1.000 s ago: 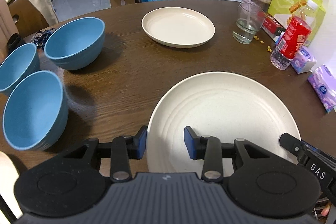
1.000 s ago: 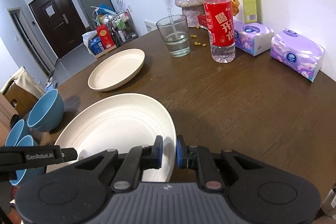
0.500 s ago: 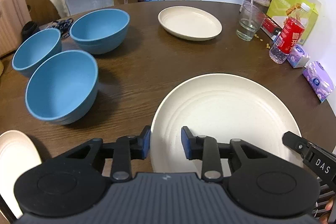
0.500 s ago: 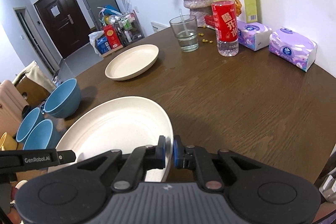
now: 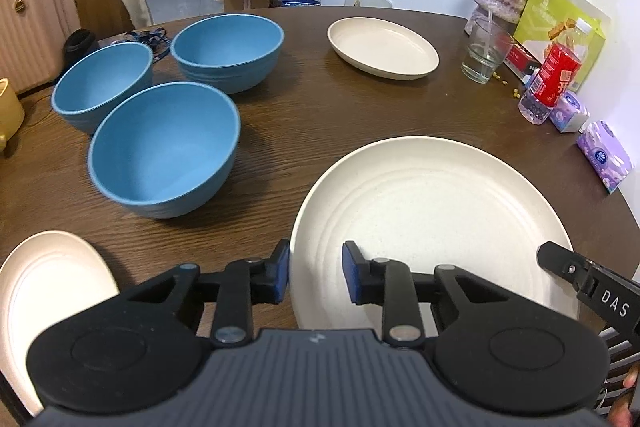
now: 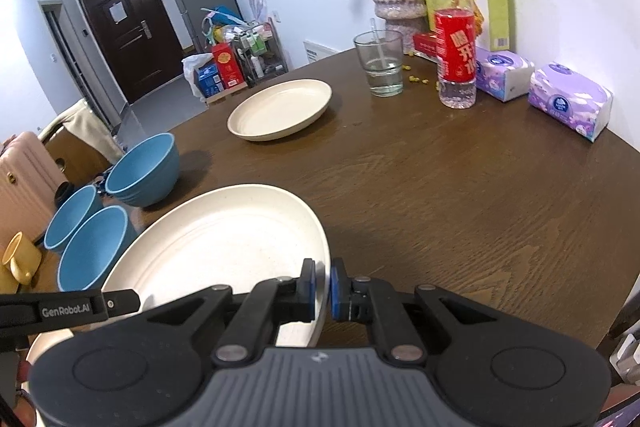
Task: Organize plates and bowls
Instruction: 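Carry the cream plate with both grippers toward the plate beside the black bag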
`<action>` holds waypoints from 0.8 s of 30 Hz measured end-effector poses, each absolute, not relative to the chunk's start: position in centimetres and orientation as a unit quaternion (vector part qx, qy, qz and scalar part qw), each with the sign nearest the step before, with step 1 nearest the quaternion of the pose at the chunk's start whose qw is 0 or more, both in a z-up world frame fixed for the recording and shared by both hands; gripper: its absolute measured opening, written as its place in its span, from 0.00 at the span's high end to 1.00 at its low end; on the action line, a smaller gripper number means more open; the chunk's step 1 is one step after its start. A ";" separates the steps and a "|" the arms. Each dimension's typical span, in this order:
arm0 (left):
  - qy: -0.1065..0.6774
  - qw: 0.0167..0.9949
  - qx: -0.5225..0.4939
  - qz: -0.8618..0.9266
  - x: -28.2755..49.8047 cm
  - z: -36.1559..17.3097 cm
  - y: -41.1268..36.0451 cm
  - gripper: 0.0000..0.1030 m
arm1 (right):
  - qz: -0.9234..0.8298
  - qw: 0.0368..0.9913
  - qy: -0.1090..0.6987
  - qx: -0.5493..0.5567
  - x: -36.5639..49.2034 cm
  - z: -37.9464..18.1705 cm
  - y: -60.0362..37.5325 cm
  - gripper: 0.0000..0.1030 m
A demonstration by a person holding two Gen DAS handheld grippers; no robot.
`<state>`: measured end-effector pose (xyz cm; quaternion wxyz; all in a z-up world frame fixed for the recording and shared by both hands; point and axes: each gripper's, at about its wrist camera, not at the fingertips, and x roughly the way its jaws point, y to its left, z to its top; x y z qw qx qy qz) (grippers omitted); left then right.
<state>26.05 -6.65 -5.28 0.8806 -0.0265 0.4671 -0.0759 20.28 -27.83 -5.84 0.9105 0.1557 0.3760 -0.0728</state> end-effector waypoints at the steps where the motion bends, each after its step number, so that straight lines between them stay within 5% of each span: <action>1: 0.468 0.880 -0.027 -0.075 25.8 -5.3 -6.3 0.73 | -0.071 0.911 0.376 0.152 20.1 -5.7 -27.4 0.93; 24: 0.453 0.889 -0.062 -0.008 19.1 -4.3 6.6 0.73 | 0.015 0.915 0.386 0.119 16.5 -5.4 -15.5 0.93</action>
